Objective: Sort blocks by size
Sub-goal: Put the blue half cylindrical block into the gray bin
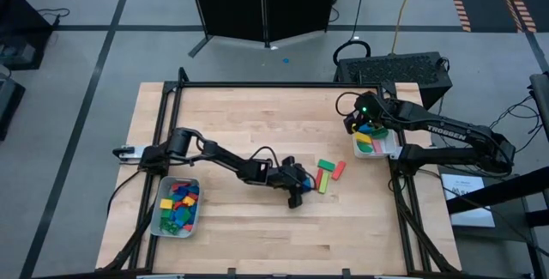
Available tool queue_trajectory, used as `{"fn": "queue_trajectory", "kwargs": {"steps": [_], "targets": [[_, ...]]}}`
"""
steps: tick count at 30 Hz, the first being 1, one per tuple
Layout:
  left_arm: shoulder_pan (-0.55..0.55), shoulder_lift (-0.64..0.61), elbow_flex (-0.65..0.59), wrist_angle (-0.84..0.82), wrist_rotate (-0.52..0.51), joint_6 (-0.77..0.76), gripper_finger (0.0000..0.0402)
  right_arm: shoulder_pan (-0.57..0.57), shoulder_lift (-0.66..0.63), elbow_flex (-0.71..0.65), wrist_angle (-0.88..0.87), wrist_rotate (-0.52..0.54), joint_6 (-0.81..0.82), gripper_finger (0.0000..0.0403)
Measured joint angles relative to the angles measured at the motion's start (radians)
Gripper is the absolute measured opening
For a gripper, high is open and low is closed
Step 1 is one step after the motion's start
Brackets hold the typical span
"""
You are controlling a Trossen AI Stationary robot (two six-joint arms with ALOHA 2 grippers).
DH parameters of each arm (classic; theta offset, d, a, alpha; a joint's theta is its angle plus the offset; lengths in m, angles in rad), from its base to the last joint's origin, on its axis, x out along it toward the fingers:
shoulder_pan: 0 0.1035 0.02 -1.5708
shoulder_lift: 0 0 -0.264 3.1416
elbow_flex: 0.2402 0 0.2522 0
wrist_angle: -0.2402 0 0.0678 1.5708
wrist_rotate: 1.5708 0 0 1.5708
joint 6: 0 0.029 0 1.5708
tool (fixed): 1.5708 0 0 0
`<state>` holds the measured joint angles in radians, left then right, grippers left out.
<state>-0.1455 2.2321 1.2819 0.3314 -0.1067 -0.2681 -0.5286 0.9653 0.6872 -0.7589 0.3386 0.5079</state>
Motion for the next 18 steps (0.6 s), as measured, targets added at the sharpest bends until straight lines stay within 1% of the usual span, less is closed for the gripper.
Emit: {"fn": "queue_trajectory", "kwargs": {"steps": [3,5,8,10,13,16,18], "targets": [[-0.001,-0.029,-0.004,-0.029,-0.024,-0.068,0.0164,0.0,0.0,0.0,0.0,0.0,0.002,0.0377],[0.0,-0.067,-0.005,-0.069,-0.047,-0.078,0.0164,0.0,0.0,0.0,0.0,0.0,0.003,0.0377],[-0.001,-0.162,-0.003,-0.204,-0.08,-0.094,0.0164,0.0,0.0,0.0,0.0,0.0,0.003,0.0377],[-0.008,-0.231,-0.002,-0.342,-0.096,-0.094,0.0164,0.0,0.0,0.0,0.0,0.0,0.003,0.0377],[-0.037,-0.336,-0.003,-0.606,-0.128,-0.129,0.0164,0.0,0.0,0.0,0.0,0.0,0.003,0.0377],[-0.085,-0.441,-0.002,-0.899,-0.168,-0.219,0.0164,0.0,0.0,0.0,0.0,0.0,0.003,0.0377],[-0.128,-0.496,-0.016,-1.066,-0.189,-0.313,0.0164,0.0,0.0,0.0,0.001,0.0,0.003,0.0377]]}}
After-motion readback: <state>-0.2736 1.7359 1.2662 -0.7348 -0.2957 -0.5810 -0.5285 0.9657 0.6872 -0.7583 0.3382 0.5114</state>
